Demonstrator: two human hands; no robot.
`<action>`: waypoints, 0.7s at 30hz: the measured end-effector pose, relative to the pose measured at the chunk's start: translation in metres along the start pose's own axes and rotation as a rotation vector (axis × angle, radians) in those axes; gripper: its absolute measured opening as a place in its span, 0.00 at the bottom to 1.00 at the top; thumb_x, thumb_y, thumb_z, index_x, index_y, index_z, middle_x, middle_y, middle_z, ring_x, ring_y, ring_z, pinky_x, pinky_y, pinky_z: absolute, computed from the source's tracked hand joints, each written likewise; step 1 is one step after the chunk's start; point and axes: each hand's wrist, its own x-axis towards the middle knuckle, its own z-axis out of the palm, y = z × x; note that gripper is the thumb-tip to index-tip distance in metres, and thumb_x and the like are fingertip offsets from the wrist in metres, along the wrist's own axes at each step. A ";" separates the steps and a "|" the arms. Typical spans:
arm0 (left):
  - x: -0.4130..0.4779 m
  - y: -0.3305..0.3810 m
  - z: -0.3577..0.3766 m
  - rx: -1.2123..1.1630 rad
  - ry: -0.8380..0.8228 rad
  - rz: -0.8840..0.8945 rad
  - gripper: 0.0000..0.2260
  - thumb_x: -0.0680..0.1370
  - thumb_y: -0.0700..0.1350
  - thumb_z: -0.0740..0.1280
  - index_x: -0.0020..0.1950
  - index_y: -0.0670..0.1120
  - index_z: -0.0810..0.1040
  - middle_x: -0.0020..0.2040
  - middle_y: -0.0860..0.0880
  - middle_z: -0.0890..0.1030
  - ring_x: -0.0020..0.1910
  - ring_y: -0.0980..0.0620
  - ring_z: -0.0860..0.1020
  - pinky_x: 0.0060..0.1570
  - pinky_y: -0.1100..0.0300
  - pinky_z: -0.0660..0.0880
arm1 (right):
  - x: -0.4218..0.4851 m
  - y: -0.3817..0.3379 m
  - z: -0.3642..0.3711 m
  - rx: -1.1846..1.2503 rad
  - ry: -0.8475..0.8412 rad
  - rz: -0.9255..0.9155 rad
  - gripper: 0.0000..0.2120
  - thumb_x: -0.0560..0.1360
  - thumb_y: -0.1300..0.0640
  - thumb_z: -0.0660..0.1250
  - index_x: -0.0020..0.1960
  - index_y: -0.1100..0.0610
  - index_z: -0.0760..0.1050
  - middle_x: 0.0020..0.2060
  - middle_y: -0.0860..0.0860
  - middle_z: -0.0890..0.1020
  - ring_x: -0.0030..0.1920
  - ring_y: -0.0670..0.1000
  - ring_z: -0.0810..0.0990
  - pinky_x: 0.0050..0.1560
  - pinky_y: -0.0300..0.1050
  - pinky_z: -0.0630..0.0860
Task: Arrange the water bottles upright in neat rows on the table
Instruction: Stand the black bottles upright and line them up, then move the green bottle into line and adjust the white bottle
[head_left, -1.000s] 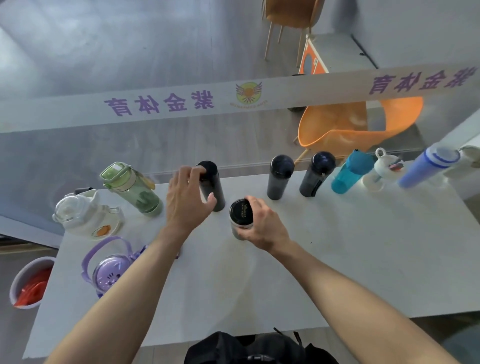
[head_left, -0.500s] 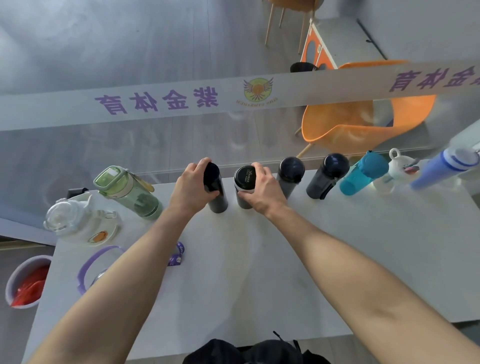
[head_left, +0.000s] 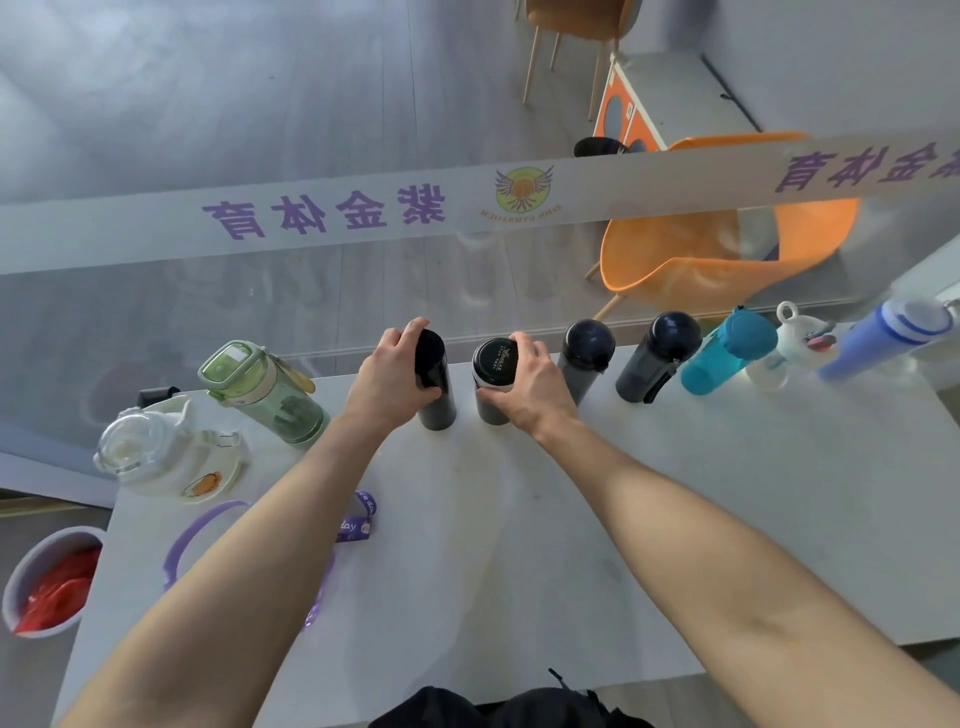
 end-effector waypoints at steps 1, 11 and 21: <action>-0.001 0.001 -0.002 -0.005 -0.011 -0.002 0.49 0.70 0.48 0.84 0.85 0.56 0.59 0.66 0.45 0.74 0.58 0.34 0.80 0.58 0.41 0.80 | 0.000 -0.001 0.000 -0.008 -0.003 0.012 0.50 0.68 0.42 0.83 0.81 0.54 0.61 0.71 0.56 0.73 0.70 0.60 0.77 0.72 0.52 0.74; -0.042 -0.010 -0.040 0.090 0.079 -0.009 0.41 0.74 0.53 0.80 0.83 0.50 0.65 0.74 0.45 0.75 0.66 0.40 0.81 0.62 0.41 0.79 | -0.044 0.015 -0.009 -0.178 -0.067 0.183 0.41 0.71 0.38 0.81 0.73 0.59 0.69 0.69 0.59 0.77 0.67 0.62 0.80 0.62 0.54 0.77; -0.171 -0.063 -0.077 0.098 0.134 -0.159 0.12 0.78 0.53 0.74 0.59 0.51 0.84 0.50 0.52 0.86 0.49 0.48 0.83 0.52 0.48 0.83 | -0.123 -0.036 0.047 -0.399 -0.420 0.000 0.25 0.76 0.44 0.72 0.67 0.55 0.77 0.64 0.56 0.81 0.62 0.60 0.82 0.60 0.52 0.80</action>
